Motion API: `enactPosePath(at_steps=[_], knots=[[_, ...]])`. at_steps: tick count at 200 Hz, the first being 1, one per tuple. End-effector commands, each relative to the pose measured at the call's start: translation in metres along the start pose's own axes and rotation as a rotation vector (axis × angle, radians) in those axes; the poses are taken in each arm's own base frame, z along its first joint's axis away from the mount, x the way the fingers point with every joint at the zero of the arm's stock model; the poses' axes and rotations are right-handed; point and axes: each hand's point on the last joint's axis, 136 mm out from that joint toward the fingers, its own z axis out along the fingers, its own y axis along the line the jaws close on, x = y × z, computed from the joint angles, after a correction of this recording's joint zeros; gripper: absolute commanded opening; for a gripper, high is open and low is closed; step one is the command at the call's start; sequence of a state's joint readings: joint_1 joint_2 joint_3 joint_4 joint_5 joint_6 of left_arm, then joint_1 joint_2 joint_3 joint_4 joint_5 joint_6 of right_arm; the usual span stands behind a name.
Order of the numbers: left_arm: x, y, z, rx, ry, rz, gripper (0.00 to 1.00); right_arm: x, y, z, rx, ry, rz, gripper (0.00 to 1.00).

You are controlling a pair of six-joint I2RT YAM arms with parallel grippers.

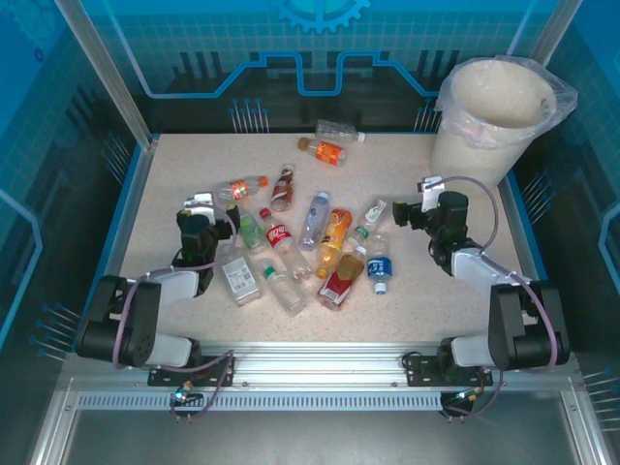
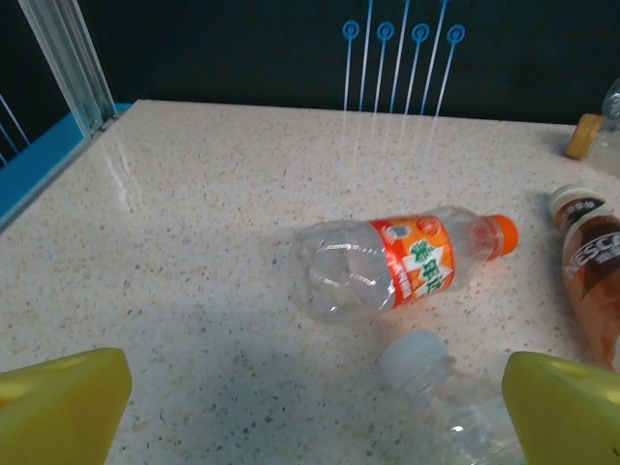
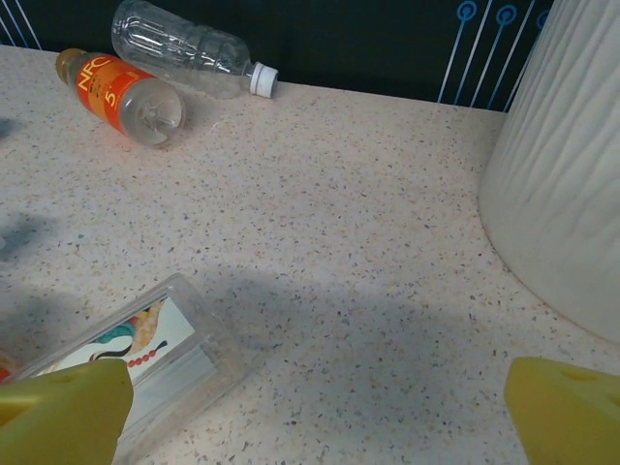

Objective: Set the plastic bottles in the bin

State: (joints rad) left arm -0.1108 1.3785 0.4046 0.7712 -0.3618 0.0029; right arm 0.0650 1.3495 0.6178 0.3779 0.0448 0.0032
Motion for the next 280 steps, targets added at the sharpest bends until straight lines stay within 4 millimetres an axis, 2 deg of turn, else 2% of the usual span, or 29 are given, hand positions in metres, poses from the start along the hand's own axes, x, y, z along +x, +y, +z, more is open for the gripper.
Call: enactPosePath(at_steps=[1, 17, 30, 53, 64, 68, 85, 95, 125, 145, 154, 159, 197, 224, 251, 280], knots=[[-0.028, -0.005, -0.012, -0.061, -0.013, 0.057, 0.99, -0.010, -0.004, -0.017, 0.033, 0.080, 0.103, 1.00], [-0.051, -0.013, -0.026, -0.070, 0.018, -0.011, 0.99, -0.020, -0.012, -0.033, 0.085, 0.122, 0.197, 1.00], [-0.065, -0.017, -0.040, -0.061, 0.095, -0.144, 0.99, -0.019, -0.014, -0.045, 0.110, 0.174, 0.259, 1.00], [-0.068, -0.029, -0.068, -0.023, 0.261, -0.338, 0.99, -0.003, -0.013, -0.061, 0.134, 0.283, 0.367, 1.00], [-0.063, -0.037, -0.082, 0.014, 0.322, -0.409, 0.99, 0.015, -0.006, -0.068, 0.121, 0.363, 0.407, 1.00], [-0.061, -0.039, -0.087, 0.027, 0.341, -0.437, 0.99, 0.008, -0.002, -0.071, 0.102, 0.363, 0.422, 1.00], [-0.046, -0.044, -0.107, 0.072, 0.421, -0.523, 0.99, 0.022, 0.028, -0.075, -0.043, 0.455, 0.464, 1.00], [-0.036, -0.044, -0.119, 0.084, 0.462, -0.551, 0.99, 0.032, 0.041, -0.078, -0.072, 0.512, 0.474, 1.00], [-0.014, -0.049, -0.150, 0.158, 0.578, -0.578, 0.99, 0.066, 0.076, -0.080, -0.079, 0.642, 0.346, 1.00], [-0.003, -0.056, -0.164, 0.207, 0.646, -0.574, 0.99, 0.084, 0.090, -0.076, -0.051, 0.697, 0.248, 1.00], [0.004, -0.056, -0.167, 0.208, 0.670, -0.583, 0.99, 0.091, 0.095, -0.074, -0.042, 0.711, 0.209, 1.00], [0.007, -0.058, -0.169, 0.215, 0.680, -0.588, 0.99, 0.105, 0.096, -0.075, -0.028, 0.740, 0.186, 1.00], [0.026, -0.059, -0.170, 0.218, 0.718, -0.601, 0.99, 0.120, 0.103, -0.058, 0.004, 0.747, 0.158, 0.88], [0.026, -0.067, -0.165, 0.247, 0.713, -0.629, 0.99, 0.132, 0.101, -0.046, 0.030, 0.765, 0.142, 0.84], [0.027, -0.074, -0.157, 0.264, 0.718, -0.651, 0.99, 0.142, 0.091, -0.037, 0.106, 0.771, 0.133, 0.79], [0.027, -0.082, -0.150, 0.274, 0.722, -0.655, 0.99, 0.145, 0.095, -0.027, 0.079, 0.754, 0.143, 0.75]])
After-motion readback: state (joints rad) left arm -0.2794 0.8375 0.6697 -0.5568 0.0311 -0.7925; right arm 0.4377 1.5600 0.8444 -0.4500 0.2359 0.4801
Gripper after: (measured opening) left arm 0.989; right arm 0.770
